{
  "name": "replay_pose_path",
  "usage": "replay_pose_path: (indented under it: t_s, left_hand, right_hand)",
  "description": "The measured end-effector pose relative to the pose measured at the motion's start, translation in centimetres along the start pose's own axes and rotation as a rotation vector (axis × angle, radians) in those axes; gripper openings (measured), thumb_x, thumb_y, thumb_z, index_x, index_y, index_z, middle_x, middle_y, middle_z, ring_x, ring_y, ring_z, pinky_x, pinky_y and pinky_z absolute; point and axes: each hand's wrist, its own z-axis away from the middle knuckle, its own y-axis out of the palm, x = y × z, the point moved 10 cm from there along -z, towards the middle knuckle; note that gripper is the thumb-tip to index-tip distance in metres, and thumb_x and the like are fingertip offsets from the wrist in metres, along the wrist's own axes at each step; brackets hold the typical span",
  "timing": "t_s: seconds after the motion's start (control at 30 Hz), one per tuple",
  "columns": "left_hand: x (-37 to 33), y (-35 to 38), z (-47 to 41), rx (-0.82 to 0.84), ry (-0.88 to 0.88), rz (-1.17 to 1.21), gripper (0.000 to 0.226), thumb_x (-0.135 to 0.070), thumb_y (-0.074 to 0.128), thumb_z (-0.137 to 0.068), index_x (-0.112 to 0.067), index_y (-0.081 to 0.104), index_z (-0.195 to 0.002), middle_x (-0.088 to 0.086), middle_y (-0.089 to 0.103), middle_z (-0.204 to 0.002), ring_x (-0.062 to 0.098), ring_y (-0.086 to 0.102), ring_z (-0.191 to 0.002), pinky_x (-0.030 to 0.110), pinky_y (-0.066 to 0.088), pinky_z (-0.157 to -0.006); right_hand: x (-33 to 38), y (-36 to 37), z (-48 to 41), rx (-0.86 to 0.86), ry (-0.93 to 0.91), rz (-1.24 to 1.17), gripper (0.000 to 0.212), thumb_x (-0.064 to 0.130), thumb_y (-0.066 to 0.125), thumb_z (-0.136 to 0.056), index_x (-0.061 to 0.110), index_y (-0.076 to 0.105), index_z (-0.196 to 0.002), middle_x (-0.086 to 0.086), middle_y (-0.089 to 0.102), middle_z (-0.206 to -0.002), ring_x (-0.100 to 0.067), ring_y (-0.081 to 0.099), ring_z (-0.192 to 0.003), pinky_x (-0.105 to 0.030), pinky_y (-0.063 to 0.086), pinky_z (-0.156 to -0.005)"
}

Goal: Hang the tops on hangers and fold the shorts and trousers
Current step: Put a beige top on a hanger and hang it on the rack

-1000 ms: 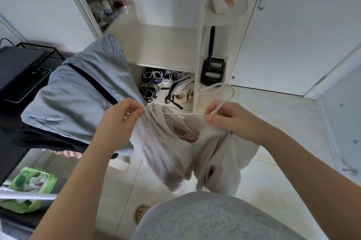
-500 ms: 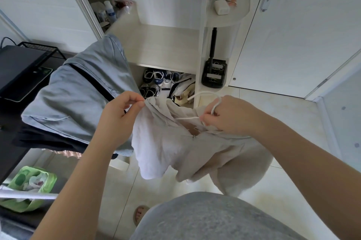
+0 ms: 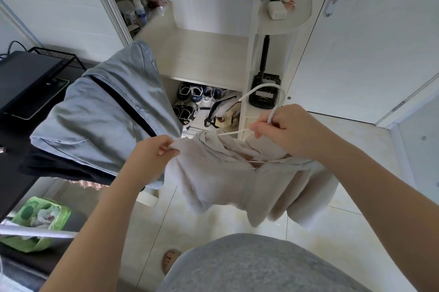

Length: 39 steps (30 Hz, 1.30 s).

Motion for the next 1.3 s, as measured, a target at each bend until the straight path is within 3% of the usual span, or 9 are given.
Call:
replay_pose_path:
  t_s: [0.17,0.33,0.53,0.73,0.83,1.0,1.07,1.2,1.3]
  left_hand:
    - [0.1,-0.3,0.3,-0.054,-0.058,0.097,0.016,-0.020,0.083,-0.080,-0.016,0.067,-0.076,-0.002,0.064,-0.070,0.014,0.056,-0.065,0.026,0.042,-0.062]
    - [0.2,-1.5,0.5,-0.058,-0.066,0.099,0.025,-0.020,0.084,-0.080,-0.014,0.061,-0.072,0.002,0.065,-0.061,0.024,0.061,-0.062,0.039,0.053,-0.068]
    - [-2.5,-4.6,1.7,-0.129,0.147,0.122,0.031,-0.013,0.082,-0.079,-0.029,0.058,-0.070,-0.009,0.063,-0.074,0.010,0.058,-0.072,0.007,0.039,-0.066]
    - [-1.1,-4.1,1.5,-0.121,0.028,-0.058,0.023,-0.023,0.080,-0.082,-0.021,0.062,-0.096,-0.002,0.061,-0.105,0.021,0.054,-0.106,0.033,0.040,-0.089]
    - [-3.9,-4.1,2.1,-0.193,0.190,-0.037,0.032,-0.034,0.078,-0.084,-0.024,0.067,-0.113,-0.005,0.061,-0.120,0.022,0.048,-0.121,0.042,0.039,-0.103]
    - [-8.4,-2.4,3.1,-0.125,0.387,-0.114,0.012,-0.015,0.063,-0.097,-0.014,0.074,-0.102,-0.003,0.069,-0.091,0.026,0.058,-0.100,0.038,0.044,-0.083]
    - [-9.8,-1.6,3.5,-0.080,0.433,-0.121,0.016,-0.012,0.058,-0.099,-0.017,0.072,-0.104,-0.005,0.070,-0.091,0.021,0.057,-0.093,0.038,0.045,-0.081]
    - [-10.9,-0.6,3.9,-0.019,0.396,-0.006,0.033,-0.009,0.053,-0.098,-0.028,0.066,-0.122,-0.017,0.067,-0.104,0.002,0.052,-0.101,0.013,0.039,-0.084]
    - [-10.6,-0.1,3.7,-0.009,0.347,-0.048,0.035,-0.011,0.054,-0.096,-0.028,0.061,-0.126,-0.015,0.064,-0.099,0.008,0.051,-0.095,0.030,0.041,-0.085]
  right_hand:
    - [-2.2,-0.1,0.3,0.019,0.048,-0.103,0.035,0.036,0.060,-0.098,0.020,0.072,-0.069,0.007,0.035,-0.044,-0.009,0.029,-0.035,-0.013,0.027,-0.039]
    - [-3.9,0.5,0.6,0.074,0.088,-0.129,0.034,0.039,0.060,-0.097,0.028,0.072,-0.067,0.000,0.048,-0.051,-0.008,0.028,-0.038,-0.015,0.026,-0.041]
    - [-5.7,0.6,1.4,-0.095,0.152,-0.123,0.032,0.031,0.059,-0.098,0.018,0.071,-0.072,0.010,0.039,-0.040,-0.010,0.029,-0.039,-0.017,0.027,-0.042]
    - [-3.8,0.8,2.5,-0.164,0.064,-0.350,0.027,0.028,0.059,-0.096,0.028,0.072,-0.073,-0.010,0.038,-0.055,-0.020,0.031,-0.048,-0.025,0.024,-0.045]
    - [-2.9,1.2,2.6,-0.148,0.048,-0.364,0.030,0.022,0.058,-0.097,0.031,0.072,-0.073,-0.005,0.042,-0.053,-0.022,0.032,-0.049,-0.029,0.025,-0.047]
    - [-1.6,2.1,2.4,-0.094,0.029,-0.350,0.037,0.016,0.056,-0.099,0.036,0.070,-0.071,-0.010,0.041,-0.053,-0.014,0.031,-0.046,-0.022,0.025,-0.044]
    - [-1.0,2.3,2.3,-0.083,0.007,-0.343,0.036,0.016,0.057,-0.098,0.036,0.070,-0.072,-0.011,0.042,-0.054,-0.010,0.031,-0.044,-0.015,0.025,-0.043]
    - [-0.7,3.2,2.1,-0.065,0.010,-0.339,0.027,0.025,0.060,-0.098,0.034,0.071,-0.075,-0.011,0.044,-0.055,-0.009,0.031,-0.043,-0.012,0.026,-0.042]
    - [-0.9,3.5,2.2,-0.072,0.008,-0.350,0.024,0.030,0.061,-0.097,0.033,0.072,-0.076,-0.004,0.044,-0.054,-0.007,0.031,-0.040,-0.010,0.026,-0.042]
